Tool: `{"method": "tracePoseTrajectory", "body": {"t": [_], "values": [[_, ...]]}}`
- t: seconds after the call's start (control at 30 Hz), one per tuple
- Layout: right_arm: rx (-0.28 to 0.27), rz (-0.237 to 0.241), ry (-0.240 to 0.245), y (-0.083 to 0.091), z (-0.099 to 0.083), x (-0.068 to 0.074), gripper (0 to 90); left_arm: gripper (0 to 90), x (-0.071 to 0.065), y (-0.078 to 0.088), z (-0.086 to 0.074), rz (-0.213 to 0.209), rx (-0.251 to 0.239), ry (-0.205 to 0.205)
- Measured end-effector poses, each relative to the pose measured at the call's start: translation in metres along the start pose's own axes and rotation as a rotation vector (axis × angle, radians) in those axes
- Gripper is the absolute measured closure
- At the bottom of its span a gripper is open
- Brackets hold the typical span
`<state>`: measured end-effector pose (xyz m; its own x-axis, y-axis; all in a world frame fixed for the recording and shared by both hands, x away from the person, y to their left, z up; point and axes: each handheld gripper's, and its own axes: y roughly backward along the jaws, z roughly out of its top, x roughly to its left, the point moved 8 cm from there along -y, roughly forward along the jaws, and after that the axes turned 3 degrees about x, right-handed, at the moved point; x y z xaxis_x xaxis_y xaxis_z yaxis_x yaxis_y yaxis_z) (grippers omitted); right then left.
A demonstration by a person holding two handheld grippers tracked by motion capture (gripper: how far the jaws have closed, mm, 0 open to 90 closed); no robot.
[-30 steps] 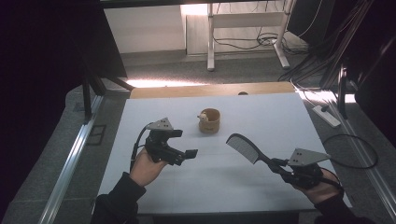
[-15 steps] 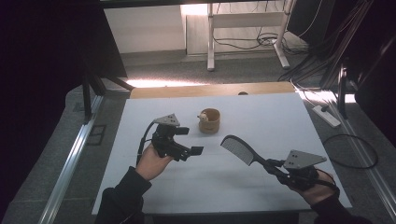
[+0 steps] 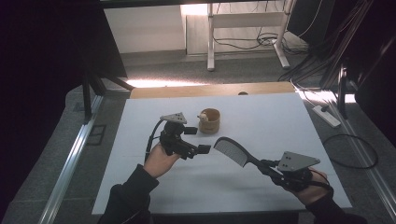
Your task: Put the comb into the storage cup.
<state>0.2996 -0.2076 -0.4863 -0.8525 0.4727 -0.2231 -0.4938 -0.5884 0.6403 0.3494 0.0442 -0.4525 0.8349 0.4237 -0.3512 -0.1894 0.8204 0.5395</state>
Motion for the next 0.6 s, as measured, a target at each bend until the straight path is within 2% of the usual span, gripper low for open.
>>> {"method": "tracePoseTrajectory", "body": {"t": [0.6], "values": [[-0.033,0.007,0.068,-0.007,0.014,0.014,73.3,0.0,-0.006,-0.014,0.0,-0.076,0.006,0.035]]}}
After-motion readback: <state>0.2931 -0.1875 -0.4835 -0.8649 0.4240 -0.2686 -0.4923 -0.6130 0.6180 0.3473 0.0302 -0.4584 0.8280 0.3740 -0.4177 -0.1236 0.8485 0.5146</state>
